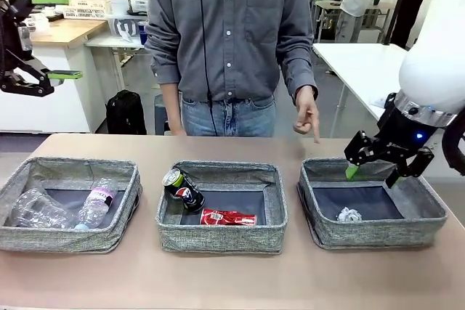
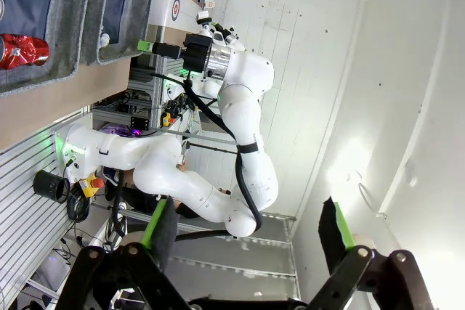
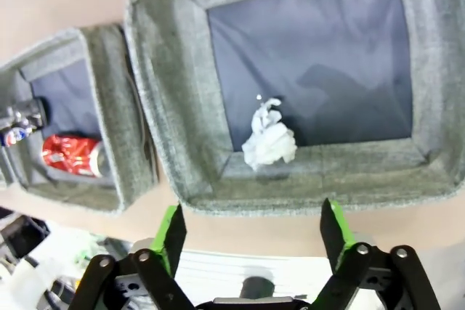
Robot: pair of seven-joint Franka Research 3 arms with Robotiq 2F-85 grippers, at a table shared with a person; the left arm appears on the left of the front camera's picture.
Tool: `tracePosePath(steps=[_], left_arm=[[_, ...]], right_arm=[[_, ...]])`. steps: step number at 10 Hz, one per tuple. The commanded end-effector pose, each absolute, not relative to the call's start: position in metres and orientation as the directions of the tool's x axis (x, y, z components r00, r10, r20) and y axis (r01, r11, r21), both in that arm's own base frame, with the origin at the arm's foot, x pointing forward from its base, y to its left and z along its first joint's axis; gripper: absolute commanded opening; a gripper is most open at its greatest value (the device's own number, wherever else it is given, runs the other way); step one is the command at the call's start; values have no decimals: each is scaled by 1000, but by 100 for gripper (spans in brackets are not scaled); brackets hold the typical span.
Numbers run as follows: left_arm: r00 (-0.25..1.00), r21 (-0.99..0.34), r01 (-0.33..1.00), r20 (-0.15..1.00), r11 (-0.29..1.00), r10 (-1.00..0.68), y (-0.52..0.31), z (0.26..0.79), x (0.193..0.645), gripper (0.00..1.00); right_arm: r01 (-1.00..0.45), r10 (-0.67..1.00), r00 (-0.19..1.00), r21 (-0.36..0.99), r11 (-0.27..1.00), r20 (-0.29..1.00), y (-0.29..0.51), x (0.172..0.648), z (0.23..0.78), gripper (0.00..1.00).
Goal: Sort the waste into the appropriate baskets.
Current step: Place the picked waste into the Fabric basket indicated by the person.
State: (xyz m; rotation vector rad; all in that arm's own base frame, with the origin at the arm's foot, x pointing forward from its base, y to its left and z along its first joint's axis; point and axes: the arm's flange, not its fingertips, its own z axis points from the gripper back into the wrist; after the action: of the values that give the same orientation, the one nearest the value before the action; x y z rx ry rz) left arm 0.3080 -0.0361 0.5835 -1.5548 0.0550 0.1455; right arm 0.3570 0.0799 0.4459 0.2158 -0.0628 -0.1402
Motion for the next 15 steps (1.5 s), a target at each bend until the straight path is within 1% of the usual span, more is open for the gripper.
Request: tracePosePath(steps=[1,2,3,4,5,6,7,8,9,10,11,12,15], left_arm=[[991,-992,-129,-128,13,49,-35,585,306,100],[991,-992,-129,-128,13,49,-35,585,306,100],[991,-992,-129,-128,13,49,-35,585,306,100],[991,-992,-129,-128,13,49,-35,585,306,100],[991,-992,-129,-128,13,49,-35,585,306,100],[991,-992,-129,-128,13,49,-35,585,306,100],[991,-992,-129,-128,13,49,-35,585,306,100],[991,-992,-129,-128,13,49,-35,585,306,100],[991,-992,-129,-128,13,49,-35,585,306,100],[991,-992,-129,-128,13,49,-35,585,306,100],[991,-992,-129,-128,13,49,-35,585,306,100],[991,-992,-129,-128,13,49,-35,585,306,100],[991,-992,-129,-128,13,49,-35,585,306,100]], right_arm=[[142,-173,981,283,948,89,79,352,450,100],[137,-167,981,261,956,96,82,352,462,100],[257,-258,966,256,932,-31,86,357,483,100],[377,-324,926,419,826,-194,94,365,527,100],[297,-130,952,733,613,-277,100,365,562,100],[257,11,956,852,456,-294,104,363,579,100],[276,98,933,863,422,-346,104,361,585,100],[246,106,948,904,350,-299,98,357,586,100],[115,128,979,945,305,-161,92,353,583,100],[64,107,990,960,271,-96,89,352,579,100],[132,29,987,911,392,-156,96,355,578,100],[113,72,987,936,334,-145,94,354,601,100],[113,72,987,936,334,-145,94,354,601,100]])
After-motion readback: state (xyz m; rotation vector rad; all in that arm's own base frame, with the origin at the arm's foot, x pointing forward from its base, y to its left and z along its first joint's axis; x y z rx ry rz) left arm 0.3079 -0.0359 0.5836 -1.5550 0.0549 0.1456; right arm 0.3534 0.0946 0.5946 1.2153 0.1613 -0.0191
